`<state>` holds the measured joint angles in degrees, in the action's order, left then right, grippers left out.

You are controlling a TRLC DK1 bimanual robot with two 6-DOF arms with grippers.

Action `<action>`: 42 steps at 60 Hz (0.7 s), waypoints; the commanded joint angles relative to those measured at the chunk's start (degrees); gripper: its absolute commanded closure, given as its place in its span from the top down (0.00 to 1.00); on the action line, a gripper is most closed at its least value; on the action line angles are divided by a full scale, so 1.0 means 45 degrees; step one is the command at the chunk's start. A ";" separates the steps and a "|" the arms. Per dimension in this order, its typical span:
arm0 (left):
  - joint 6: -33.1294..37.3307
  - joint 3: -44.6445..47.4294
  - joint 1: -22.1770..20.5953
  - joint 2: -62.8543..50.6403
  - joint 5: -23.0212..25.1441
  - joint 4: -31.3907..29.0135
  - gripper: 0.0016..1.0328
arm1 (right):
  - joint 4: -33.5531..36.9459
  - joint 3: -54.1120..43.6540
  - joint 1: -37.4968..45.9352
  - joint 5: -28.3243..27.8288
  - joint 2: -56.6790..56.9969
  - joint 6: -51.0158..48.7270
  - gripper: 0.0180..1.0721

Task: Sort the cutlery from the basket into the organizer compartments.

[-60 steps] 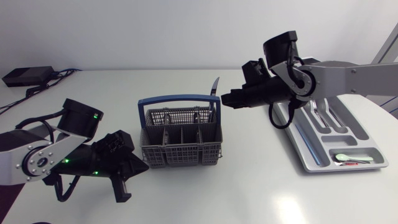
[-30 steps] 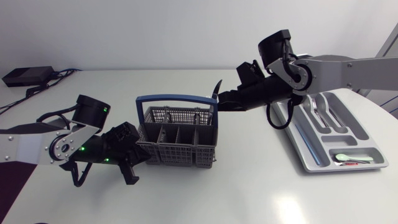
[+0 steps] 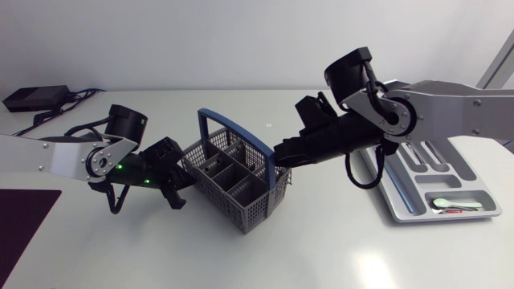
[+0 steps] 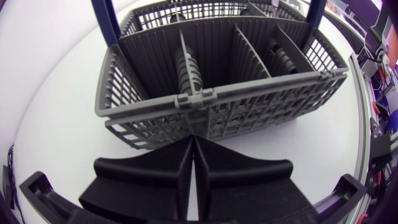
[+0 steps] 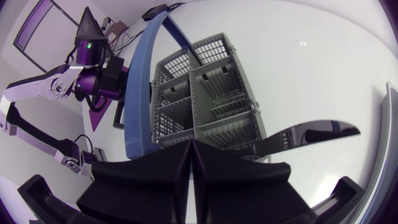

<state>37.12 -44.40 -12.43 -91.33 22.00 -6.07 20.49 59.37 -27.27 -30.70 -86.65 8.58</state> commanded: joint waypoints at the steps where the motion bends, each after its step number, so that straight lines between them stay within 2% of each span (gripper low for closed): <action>1: 0.0012 -0.0543 0.0085 -0.0427 0.0072 0.0137 0.03 | 0.0271 -0.0382 -0.0171 -0.0053 0.0447 -0.0070 0.05; 7: -0.0008 -0.0543 0.0066 -0.0486 0.0072 0.0098 0.03 | 0.0349 -0.0714 -0.0171 0.0884 0.1346 -0.0285 0.07; 10: -0.0008 -0.0406 0.0066 -0.0310 0.0072 0.0059 0.03 | 0.0368 -0.0987 -0.0132 0.1216 0.1834 -0.0344 0.19; 11: -0.0008 -0.0406 0.0066 -0.0310 0.0072 0.0059 0.03 | 0.0368 -0.1007 -0.0113 0.1236 0.1873 -0.0344 0.21; 12: -0.0008 -0.0328 0.0085 -0.0173 0.0092 0.0020 0.03 | 0.0388 -0.1202 -0.0074 0.1353 0.2205 -0.0422 0.28; 13: -0.0008 -0.0230 0.0085 -0.0037 0.0131 0.0020 0.04 | 0.0427 -0.1358 -0.0035 0.1451 0.2440 -0.0500 0.30; 19: -0.0008 0.0141 0.0125 0.0784 0.0209 -0.0273 0.07 | 0.0505 -0.2140 0.0200 0.1646 0.3572 -0.0813 0.30; 23: -0.0008 0.0355 0.0105 0.1467 0.0209 -0.0566 0.07 | 0.0583 -0.2530 0.0512 0.1646 0.4041 -0.1086 0.37; 29: -0.0027 0.0551 -0.0071 0.2444 0.0209 -0.1211 0.08 | 0.0700 -0.2960 0.1098 0.1626 0.4315 -0.1653 0.38; 35: -0.0125 0.0570 -0.0442 0.3401 0.0209 -0.1875 0.08 | 0.0642 -0.3233 0.1782 0.1294 0.4315 -0.2141 0.49; 42: -0.0281 0.0590 -0.0950 0.4065 0.0209 -0.2324 0.08 | 0.0134 -0.3468 0.2016 0.1255 0.3983 -0.2317 0.49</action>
<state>37.08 -43.35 -15.25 -75.20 22.26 -15.11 22.24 45.50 -18.83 -24.38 -67.55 -0.32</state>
